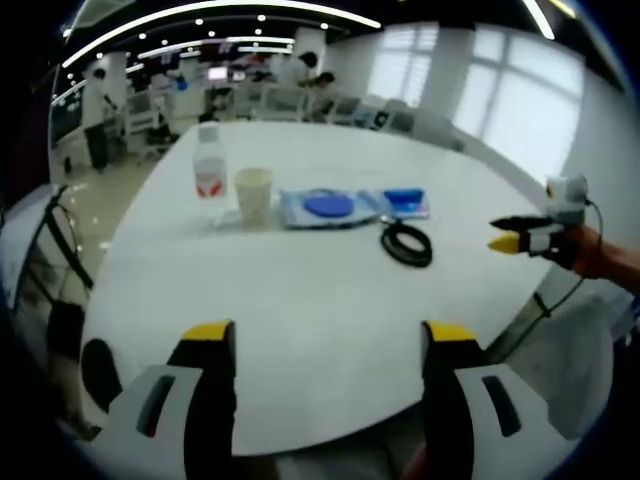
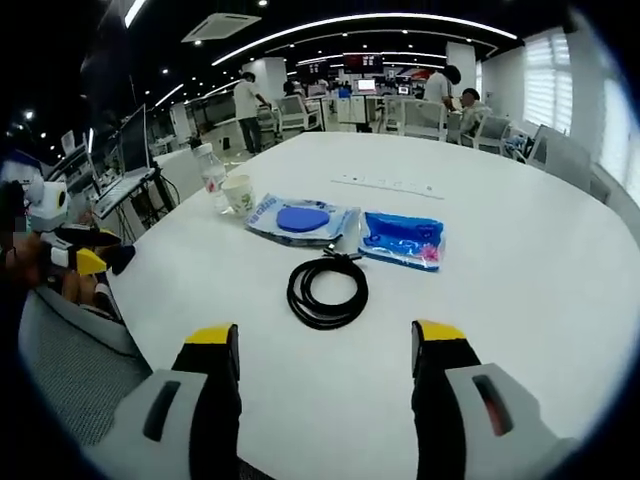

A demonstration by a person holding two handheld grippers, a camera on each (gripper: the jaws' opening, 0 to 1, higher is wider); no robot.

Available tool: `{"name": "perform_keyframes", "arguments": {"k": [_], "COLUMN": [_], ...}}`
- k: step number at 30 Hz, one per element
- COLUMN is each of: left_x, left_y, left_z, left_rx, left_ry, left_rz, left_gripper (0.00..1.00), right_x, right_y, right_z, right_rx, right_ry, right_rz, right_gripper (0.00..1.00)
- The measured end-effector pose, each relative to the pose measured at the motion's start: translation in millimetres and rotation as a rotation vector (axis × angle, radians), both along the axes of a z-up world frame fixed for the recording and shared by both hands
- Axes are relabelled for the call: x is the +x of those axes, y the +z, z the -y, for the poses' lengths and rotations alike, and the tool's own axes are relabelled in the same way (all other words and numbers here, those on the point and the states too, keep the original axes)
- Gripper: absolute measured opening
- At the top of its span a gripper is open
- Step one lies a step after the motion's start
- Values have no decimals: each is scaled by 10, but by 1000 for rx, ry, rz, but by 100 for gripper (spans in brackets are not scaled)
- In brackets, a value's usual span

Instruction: Arrange the tabletop items into an orderly group along one side of the table until the central work area is clear of visible clutter.

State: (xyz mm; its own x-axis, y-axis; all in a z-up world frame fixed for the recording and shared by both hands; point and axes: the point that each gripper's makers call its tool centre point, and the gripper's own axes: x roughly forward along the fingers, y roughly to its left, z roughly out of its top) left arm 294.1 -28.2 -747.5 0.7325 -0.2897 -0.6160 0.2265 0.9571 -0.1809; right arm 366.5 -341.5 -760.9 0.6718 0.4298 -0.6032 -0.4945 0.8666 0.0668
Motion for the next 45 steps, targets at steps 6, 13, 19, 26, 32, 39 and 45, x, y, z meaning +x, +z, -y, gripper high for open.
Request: {"name": "perform_keyframes", "arguments": {"k": [6,13,19,26,32,39,45], "left_x": [27,39,25,58,35,25,36], "left_y": [32,41,30,83,40,30,40], "left_z": [-18,-54,-146,-198,-157,-202,-237], "left_rx": [-7,-1,73,125,141,152,150], "left_ry": [9,12,-13,5,-27,-18,1], "left_rz": [7,4,1,62,62,57,62], "left_gripper": [71,69,69,70,69,68,67], "right_x": [-95,-212,-306,-302,-337,-385,-385], "right_y": [-46,-109,-104,-23,-75,-99,-117], "right_z": [33,94,139,175,94,34,70], "right_rx": [3,8,3,-26,-38,-108,-119], "right_ry": [-20,-60,-84,-90,-57,-5,-12], "right_rz": [-13,-26,-25,22,4,6,0], "right_gripper": [71,71,70,70,70,70,69]}}
